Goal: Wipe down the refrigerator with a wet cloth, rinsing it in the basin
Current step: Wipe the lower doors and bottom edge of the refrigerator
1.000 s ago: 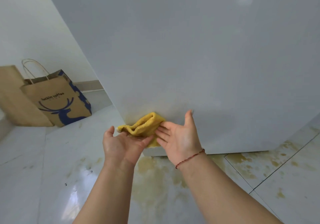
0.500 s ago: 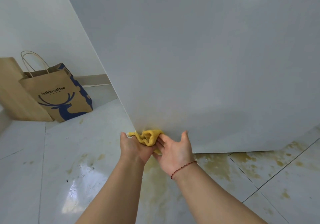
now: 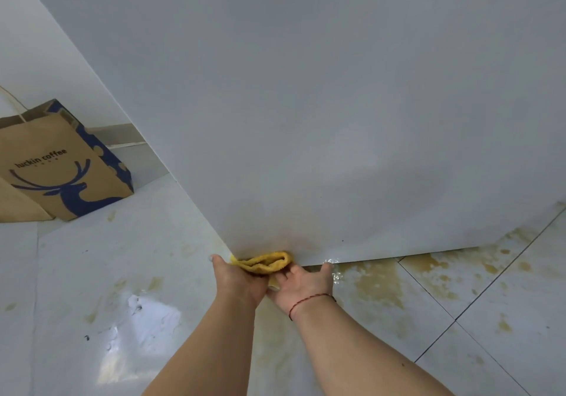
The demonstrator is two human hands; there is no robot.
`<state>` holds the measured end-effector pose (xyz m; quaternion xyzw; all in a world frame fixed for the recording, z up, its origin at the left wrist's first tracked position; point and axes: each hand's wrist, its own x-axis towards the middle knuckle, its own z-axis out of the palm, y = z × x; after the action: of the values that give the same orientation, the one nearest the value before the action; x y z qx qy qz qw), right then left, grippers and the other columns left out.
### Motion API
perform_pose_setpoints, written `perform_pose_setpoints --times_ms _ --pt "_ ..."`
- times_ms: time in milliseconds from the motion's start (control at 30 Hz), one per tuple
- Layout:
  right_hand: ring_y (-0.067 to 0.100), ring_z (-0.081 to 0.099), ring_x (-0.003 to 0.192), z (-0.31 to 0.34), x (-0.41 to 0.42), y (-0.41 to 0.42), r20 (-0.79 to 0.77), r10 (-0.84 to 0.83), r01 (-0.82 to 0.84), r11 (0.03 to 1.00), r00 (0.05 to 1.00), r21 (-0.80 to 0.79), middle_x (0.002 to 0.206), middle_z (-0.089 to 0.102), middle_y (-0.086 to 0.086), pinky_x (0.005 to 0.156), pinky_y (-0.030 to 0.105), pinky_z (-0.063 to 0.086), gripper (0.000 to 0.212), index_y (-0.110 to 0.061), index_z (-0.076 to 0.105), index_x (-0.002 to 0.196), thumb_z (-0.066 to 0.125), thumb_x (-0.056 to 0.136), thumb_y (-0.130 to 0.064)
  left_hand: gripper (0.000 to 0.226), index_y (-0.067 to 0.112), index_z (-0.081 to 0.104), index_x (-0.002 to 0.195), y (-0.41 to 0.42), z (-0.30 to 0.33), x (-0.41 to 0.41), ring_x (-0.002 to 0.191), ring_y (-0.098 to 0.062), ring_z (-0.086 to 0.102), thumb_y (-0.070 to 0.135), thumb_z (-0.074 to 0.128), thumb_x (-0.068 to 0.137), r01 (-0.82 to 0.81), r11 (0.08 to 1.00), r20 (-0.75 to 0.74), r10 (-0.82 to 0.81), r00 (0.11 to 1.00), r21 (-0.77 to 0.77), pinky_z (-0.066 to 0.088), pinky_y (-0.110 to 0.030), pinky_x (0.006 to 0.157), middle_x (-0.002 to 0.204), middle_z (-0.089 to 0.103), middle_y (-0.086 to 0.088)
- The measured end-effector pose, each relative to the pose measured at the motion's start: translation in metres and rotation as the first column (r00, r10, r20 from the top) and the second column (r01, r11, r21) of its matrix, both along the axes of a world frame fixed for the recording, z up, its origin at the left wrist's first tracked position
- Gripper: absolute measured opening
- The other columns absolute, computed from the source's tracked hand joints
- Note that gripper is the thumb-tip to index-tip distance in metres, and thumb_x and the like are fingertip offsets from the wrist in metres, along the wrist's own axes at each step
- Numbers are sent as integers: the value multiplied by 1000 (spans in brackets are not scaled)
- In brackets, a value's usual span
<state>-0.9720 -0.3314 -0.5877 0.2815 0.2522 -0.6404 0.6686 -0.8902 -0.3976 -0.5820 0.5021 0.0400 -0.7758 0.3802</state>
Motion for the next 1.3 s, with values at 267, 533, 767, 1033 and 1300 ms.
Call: perform_pose_setpoints --times_ms 267,533,767,1033,1300 --pt "33 39 133 -31 -42 17 12 -74 73 995 997 63 147 42 13 106 61 25 95 -8 37 144 17 81 -76 81 13 54 133 16 -33 -38 120 -41 54 74 29 86 7 1000 -98 -6 995 17 36 -50 110 130 59 -18" --pt "28 42 132 -38 -109 60 -117 -289 308 929 950 207 139 49 17 114 48 26 91 1 54 123 18 84 -73 72 9 35 147 66 -32 -109 124 -31 45 58 25 95 153 983 -156 -137 978 101 25 -39 115 136 48 -16" --pt "34 42 131 -9 -132 74 -146 -293 319 927 945 197 137 47 18 104 64 30 88 -7 52 130 22 84 -75 60 0 44 136 84 -9 -125 128 -38 45 19 40 79 183 981 -250 -163 955 59 28 -46 114 137 48 -23" --pt "34 48 126 38 -111 73 -309 -368 415 904 877 102 128 54 22 98 52 43 90 6 51 129 30 89 -72 69 -5 39 136 71 40 -104 131 -47 42 9 37 68 156 987 -293 -163 942 -48 30 -52 113 144 39 -33" --pt "30 55 119 93 -82 64 -399 -456 475 878 795 -56 124 60 21 95 48 50 75 7 60 119 43 92 -61 66 -16 42 132 60 123 -71 125 -48 49 4 30 70 204 938 -332 -293 897 -280 36 -49 111 133 48 -38"
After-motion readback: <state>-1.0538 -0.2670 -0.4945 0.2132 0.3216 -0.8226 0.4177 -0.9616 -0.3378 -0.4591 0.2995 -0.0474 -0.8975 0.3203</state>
